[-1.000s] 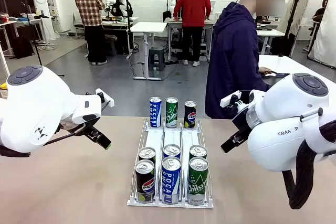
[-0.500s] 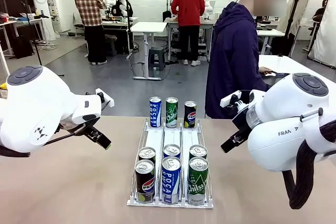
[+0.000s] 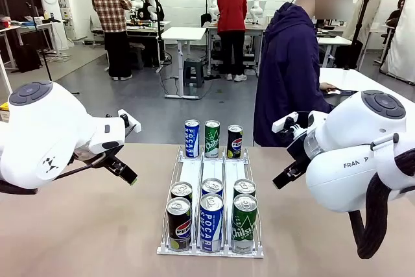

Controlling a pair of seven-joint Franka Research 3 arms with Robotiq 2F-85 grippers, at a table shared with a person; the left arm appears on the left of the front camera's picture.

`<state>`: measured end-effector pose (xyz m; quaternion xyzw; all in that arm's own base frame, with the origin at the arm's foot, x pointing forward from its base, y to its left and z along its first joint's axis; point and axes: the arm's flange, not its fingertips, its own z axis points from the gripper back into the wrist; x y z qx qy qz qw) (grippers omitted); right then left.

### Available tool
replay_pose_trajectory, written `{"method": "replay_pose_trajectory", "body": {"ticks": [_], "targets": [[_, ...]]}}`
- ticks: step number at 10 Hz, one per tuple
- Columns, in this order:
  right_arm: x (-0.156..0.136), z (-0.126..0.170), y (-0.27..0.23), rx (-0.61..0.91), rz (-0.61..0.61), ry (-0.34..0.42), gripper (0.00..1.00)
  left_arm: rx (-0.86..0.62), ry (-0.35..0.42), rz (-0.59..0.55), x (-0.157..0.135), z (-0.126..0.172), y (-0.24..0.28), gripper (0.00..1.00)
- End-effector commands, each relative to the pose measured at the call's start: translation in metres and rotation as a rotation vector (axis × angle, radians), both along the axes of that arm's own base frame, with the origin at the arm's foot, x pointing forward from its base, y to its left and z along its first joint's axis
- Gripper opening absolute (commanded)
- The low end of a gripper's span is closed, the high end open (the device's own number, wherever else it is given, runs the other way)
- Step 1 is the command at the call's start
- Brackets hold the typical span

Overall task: Retrieve and hand over the desired beverage to the person.
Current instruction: Pick up a can of the same type that the person held from the Automatic Can Dispenser.

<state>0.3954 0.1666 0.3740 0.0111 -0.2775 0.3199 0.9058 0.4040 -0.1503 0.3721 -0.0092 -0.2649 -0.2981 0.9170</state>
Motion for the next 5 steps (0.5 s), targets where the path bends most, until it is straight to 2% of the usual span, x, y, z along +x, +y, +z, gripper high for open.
{"method": "replay_pose_trajectory", "body": {"ticks": [1, 5], "targets": [[0.0, 0.0, 0.0001, 0.0, 0.001, 0.0, 1.0, 0.0, 0.0, 0.0, 0.0001, 0.0, 0.0002, 1.0], [0.0, 0.0, 0.0001, 0.0, 0.001, 0.0, 1.0, 0.0, 0.0, 0.0, 0.0001, 0.0, 0.0002, 1.0]]}}
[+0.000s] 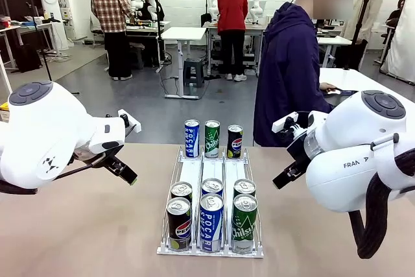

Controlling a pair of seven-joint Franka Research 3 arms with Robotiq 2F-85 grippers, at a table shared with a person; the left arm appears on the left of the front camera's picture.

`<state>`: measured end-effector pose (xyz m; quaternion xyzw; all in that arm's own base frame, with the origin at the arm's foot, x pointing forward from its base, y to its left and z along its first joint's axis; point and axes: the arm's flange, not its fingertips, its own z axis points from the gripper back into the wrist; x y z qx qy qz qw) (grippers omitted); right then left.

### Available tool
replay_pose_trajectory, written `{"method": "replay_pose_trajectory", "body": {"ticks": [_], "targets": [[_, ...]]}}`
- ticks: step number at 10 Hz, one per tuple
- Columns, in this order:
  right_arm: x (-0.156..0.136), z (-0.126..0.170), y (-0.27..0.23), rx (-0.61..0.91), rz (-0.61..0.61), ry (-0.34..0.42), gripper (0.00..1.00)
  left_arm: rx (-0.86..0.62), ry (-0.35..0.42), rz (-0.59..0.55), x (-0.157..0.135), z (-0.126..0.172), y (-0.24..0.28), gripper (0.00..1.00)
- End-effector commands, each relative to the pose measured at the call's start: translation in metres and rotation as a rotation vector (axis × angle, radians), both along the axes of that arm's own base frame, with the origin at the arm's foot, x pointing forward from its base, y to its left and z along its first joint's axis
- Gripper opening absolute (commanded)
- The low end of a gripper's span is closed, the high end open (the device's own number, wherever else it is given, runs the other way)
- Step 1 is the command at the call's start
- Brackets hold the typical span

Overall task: Retrieve and hand over the desired beverage to the person.
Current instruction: Pick up a can of the same type that the person held from the Automatic Can Dispenser.

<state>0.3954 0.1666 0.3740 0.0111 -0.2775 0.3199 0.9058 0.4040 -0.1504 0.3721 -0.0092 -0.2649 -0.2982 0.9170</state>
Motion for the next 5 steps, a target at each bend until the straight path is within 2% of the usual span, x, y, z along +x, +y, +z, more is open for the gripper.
{"method": "replay_pose_trajectory", "body": {"ticks": [1, 4, 5], "targets": [[0.0, 0.0, 0.0, 0.0, 0.001, 0.0, 1.0, 0.0, 0.0, 0.001, 0.0, 0.0, 0.0, 1.0], [0.0, 0.0, 0.0, 0.0, 0.0, 0.0, 1.0, 0.0, 0.0, 0.0, 0.0, 0.0, 0.0, 1.0], [-0.008, 0.024, -0.001, -0.015, -0.014, 0.009, 1.0, 0.044, -0.051, 0.018, -0.004, 0.027, -0.001, 1.0]]}}
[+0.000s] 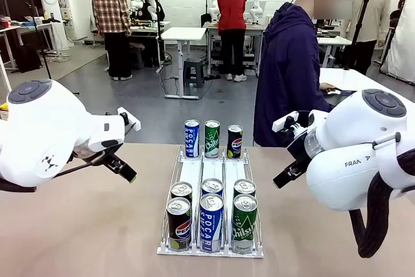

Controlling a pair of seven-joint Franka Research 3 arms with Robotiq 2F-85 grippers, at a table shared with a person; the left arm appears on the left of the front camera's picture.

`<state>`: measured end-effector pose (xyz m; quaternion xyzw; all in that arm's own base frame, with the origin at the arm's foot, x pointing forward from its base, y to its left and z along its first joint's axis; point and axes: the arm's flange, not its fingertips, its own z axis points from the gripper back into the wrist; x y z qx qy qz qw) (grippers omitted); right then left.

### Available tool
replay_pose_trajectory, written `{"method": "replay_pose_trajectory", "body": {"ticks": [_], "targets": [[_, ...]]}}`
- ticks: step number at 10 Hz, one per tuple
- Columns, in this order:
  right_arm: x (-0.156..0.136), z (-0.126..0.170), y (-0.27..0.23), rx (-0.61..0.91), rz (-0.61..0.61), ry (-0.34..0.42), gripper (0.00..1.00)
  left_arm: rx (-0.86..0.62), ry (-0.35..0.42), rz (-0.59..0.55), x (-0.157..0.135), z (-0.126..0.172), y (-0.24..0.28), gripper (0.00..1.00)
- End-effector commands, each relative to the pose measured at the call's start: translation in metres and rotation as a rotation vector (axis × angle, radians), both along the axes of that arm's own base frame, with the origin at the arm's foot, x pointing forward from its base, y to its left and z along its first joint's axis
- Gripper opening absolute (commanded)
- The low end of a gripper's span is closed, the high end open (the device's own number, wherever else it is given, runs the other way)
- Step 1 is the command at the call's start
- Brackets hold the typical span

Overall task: Retrieve and hand over the desired beverage to the person.
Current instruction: Pick up a can of the same type that the person held from the Automatic Can Dispenser.

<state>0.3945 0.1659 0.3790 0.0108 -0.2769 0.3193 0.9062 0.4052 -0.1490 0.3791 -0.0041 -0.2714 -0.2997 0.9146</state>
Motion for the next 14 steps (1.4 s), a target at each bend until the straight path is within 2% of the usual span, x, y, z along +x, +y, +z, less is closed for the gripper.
{"method": "replay_pose_trajectory", "body": {"ticks": [1, 3, 4, 5, 7, 8, 9, 11, 12, 13, 14], "targets": [[-0.017, 0.048, -0.003, -0.043, -0.01, -0.018, 1.0, 0.056, -0.055, 0.01, -0.012, 0.053, -0.006, 1.0], [-0.032, 0.121, -0.011, -0.091, 0.016, 0.009, 1.0, 0.079, -0.072, -0.036, -0.024, 0.129, -0.012, 1.0], [-0.035, 0.146, -0.015, -0.097, -0.009, -0.006, 1.0, 0.074, -0.066, -0.069, -0.026, 0.152, -0.015, 1.0], [-0.04, 0.182, -0.018, -0.091, -0.015, -0.007, 1.0, 0.098, -0.086, -0.071, -0.034, 0.186, -0.02, 1.0], [-0.052, 0.23, -0.019, -0.07, -0.03, -0.027, 1.0, 0.086, -0.099, -0.054, -0.047, 0.232, -0.023, 1.0], [-0.058, 0.243, -0.017, -0.064, -0.036, -0.047, 1.0, 0.091, -0.097, -0.042, -0.053, 0.245, -0.021, 1.0], [-0.058, 0.226, -0.021, -0.067, -0.009, -0.035, 1.0, 0.077, -0.106, -0.057, -0.049, 0.227, -0.022, 1.0], [-0.058, 0.226, -0.021, -0.067, -0.009, -0.035, 1.0, 0.077, -0.106, -0.057, -0.049, 0.227, -0.022, 1.0], [-0.06, 0.243, -0.021, -0.066, -0.01, -0.041, 1.0, 0.08, -0.101, -0.054, -0.052, 0.242, -0.022, 1.0], [-0.052, 0.235, -0.048, 0.074, 0.127, 0.096, 1.0, -0.052, 0.072, -0.196, -0.044, 0.237, -0.008, 1.0], [-0.043, 0.238, -0.089, 0.233, 0.156, 0.181, 1.0, -0.208, 0.155, -0.251, -0.038, 0.254, 0.021, 1.0]]}}
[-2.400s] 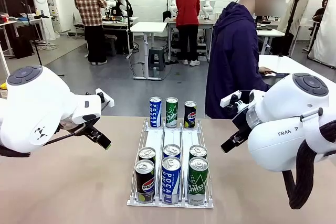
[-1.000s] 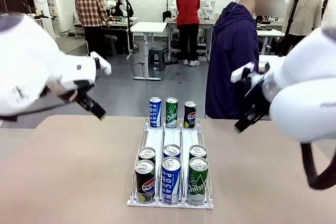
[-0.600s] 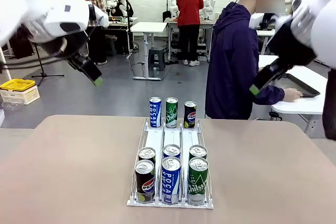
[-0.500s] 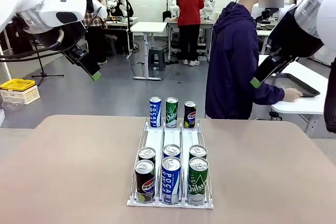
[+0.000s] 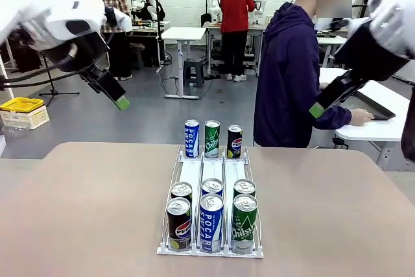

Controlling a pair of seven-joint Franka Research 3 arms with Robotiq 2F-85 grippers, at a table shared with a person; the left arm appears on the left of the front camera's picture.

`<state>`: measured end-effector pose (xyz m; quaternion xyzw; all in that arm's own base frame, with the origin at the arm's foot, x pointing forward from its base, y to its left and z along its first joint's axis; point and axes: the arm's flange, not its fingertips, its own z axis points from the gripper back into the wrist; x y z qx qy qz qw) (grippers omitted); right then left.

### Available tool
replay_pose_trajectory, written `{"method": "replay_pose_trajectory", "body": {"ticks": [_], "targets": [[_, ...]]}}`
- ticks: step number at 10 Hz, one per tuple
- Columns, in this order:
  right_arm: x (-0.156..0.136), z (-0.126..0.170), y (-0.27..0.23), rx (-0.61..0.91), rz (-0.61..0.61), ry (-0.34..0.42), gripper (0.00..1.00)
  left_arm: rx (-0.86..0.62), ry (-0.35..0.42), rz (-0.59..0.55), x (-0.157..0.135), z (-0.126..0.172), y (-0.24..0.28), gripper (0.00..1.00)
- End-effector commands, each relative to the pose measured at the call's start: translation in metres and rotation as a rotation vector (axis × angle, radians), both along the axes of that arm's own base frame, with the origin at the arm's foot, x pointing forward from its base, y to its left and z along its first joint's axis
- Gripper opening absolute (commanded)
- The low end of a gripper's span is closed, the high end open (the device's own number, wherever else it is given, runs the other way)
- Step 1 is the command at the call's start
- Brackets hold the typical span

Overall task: Retrieve and hand over the desired beverage to the person.
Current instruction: Pick up a can of the same type that the person held from the Automatic Can Dispenser.

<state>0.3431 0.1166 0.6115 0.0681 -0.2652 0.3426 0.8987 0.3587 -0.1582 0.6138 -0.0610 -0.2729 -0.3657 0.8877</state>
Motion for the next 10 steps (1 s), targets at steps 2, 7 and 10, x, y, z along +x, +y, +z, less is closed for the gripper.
{"method": "replay_pose_trajectory", "body": {"ticks": [2, 7, 10], "targets": [[0.014, 0.007, -0.104, 0.315, 0.104, 0.182, 1.0, -0.294, 0.244, -0.185, 0.01, 0.043, 0.081, 1.0], [-0.016, 0.022, -0.208, 0.497, -0.05, 0.084, 1.0, -0.461, 0.179, -0.019, -0.008, 0.05, 0.183, 1.0], [-0.014, 0.017, -0.203, 0.492, -0.004, 0.093, 1.0, -0.45, 0.19, 0.004, -0.005, 0.054, 0.199, 1.0]]}}
